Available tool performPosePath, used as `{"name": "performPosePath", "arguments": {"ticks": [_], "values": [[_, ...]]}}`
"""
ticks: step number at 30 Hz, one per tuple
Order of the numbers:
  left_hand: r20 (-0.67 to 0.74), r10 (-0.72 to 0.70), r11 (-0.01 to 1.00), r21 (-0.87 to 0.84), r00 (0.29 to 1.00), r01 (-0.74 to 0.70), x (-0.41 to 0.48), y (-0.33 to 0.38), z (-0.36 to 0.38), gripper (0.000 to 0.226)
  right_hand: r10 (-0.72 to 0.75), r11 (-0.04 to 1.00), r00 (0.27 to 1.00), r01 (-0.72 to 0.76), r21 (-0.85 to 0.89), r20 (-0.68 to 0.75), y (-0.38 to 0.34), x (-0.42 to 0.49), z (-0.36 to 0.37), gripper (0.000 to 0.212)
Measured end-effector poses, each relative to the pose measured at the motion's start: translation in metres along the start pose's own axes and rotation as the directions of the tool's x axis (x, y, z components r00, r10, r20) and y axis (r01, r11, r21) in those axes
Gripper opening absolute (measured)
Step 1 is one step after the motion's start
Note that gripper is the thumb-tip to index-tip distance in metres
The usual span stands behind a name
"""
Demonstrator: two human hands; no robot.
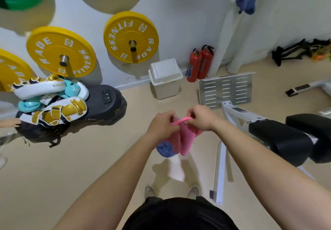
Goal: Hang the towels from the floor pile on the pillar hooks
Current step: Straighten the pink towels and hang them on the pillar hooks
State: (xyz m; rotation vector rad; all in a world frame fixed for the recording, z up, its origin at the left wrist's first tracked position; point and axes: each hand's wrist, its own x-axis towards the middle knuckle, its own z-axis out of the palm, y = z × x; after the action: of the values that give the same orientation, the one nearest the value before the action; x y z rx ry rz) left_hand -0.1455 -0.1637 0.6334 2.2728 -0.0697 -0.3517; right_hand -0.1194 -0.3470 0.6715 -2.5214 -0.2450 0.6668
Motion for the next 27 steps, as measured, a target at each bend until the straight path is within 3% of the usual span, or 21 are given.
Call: {"name": "performPosePath", "arguments": {"ticks": [2, 6, 10, 15, 19, 21, 23, 27], "values": [[0.003, 0.010, 1.000, 0.012, 1.000, -0.010, -0.004, 0.002, -0.007, 0.017, -0.011, 1.000, 1.000, 0.011, 0.008, 0.026, -0.006, -0.004, -0.007, 0.019], [0.072, -0.025, 0.998, 0.064, 0.997, 0.021, -0.011, 0.001, -0.020, 0.015, -0.115, 0.993, 0.991, 0.113, -0.031, -0.064, -0.017, -0.008, -0.019, 0.010], [0.087, 0.069, 0.998, 0.003, 0.994, -0.070, -0.014, -0.006, -0.031, 0.013, -0.157, 0.987, 0.984, 0.152, -0.061, -0.081, -0.024, -0.008, -0.023, 0.015], [0.036, 0.158, 0.980, 0.117, 0.987, -0.161, -0.014, -0.020, -0.050, 0.012, -0.157, 0.985, 0.979, 0.145, -0.096, -0.132, -0.012, -0.010, -0.027, 0.024], [-0.022, 0.167, 0.963, 0.219, 0.986, -0.158, -0.016, -0.020, -0.057, 0.013, -0.134, 0.991, 0.991, 0.134, 0.010, -0.001, -0.008, -0.020, -0.029, 0.021], [-0.078, 0.168, 0.972, 0.181, 0.983, -0.152, -0.018, -0.018, -0.055, 0.014, -0.163, 0.980, 0.986, 0.158, 0.124, 0.032, -0.011, -0.023, -0.026, 0.011], [-0.095, 0.159, 0.977, 0.157, 0.983, -0.143, -0.019, -0.018, -0.050, 0.016, -0.196, 0.959, 0.980, 0.195, 0.204, -0.012, -0.014, -0.025, -0.025, 0.011], [0.028, 0.119, 0.972, 0.203, 0.993, -0.122, -0.022, -0.026, -0.044, 0.025, -0.170, 0.957, 0.963, 0.212, 0.198, -0.208, -0.008, -0.021, -0.029, 0.016]]}}
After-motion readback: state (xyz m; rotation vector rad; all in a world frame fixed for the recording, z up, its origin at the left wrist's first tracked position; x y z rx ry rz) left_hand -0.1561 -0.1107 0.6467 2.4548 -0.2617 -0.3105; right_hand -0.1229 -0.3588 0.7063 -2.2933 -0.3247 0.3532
